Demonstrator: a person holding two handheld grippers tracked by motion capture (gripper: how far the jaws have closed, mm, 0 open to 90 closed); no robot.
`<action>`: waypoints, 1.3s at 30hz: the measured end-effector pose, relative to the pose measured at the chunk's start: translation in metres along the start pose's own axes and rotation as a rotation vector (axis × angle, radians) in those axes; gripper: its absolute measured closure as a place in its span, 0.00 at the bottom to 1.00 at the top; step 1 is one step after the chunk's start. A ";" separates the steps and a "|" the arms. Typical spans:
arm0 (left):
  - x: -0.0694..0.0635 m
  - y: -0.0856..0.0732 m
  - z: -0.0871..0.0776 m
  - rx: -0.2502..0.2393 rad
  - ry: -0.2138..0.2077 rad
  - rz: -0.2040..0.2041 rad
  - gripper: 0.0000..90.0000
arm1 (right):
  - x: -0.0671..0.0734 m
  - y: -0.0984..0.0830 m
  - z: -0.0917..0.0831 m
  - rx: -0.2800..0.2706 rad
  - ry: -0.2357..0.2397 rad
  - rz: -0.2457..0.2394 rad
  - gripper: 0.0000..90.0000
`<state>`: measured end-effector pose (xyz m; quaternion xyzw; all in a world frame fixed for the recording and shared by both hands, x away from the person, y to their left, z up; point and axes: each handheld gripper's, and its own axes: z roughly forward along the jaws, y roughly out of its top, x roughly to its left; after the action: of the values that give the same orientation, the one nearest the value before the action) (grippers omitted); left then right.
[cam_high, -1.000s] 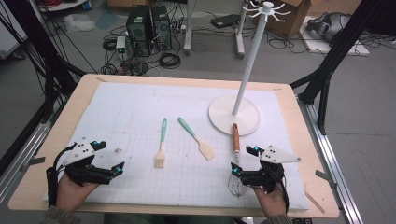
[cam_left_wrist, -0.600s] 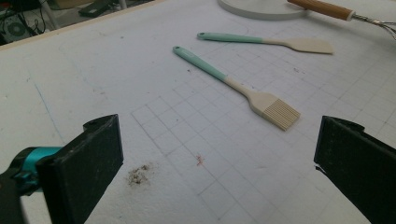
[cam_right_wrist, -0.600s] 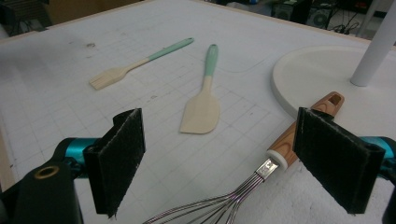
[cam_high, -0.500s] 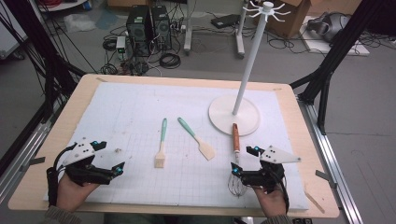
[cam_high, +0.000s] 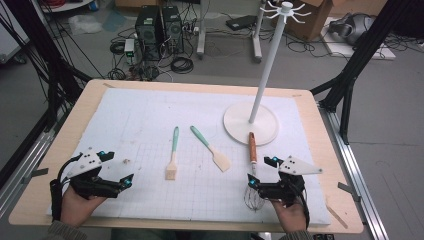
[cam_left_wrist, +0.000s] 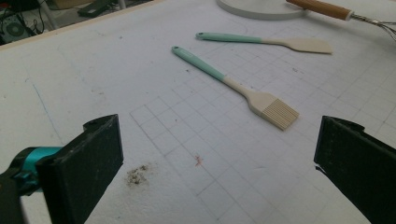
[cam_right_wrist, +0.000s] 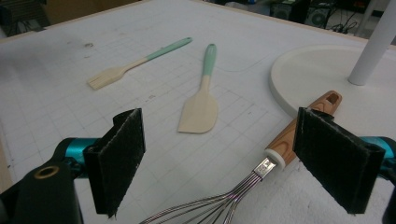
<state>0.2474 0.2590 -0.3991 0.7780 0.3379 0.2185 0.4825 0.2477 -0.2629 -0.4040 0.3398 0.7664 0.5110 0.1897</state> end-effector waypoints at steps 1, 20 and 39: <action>0.000 0.000 0.000 0.000 0.000 0.000 0.02 | 0.000 0.000 0.000 -0.002 -0.003 -0.005 0.18; 0.000 -0.001 -0.001 0.002 0.008 -0.004 0.02 | -0.003 0.000 0.003 -0.004 0.004 -0.002 0.18; 0.002 0.001 0.009 0.018 0.004 -0.006 0.02 | -0.010 -0.006 -0.002 -0.008 -0.011 0.032 0.18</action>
<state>0.2553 0.2551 -0.4026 0.7809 0.3432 0.2155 0.4753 0.2516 -0.2726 -0.4096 0.3540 0.7579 0.5150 0.1871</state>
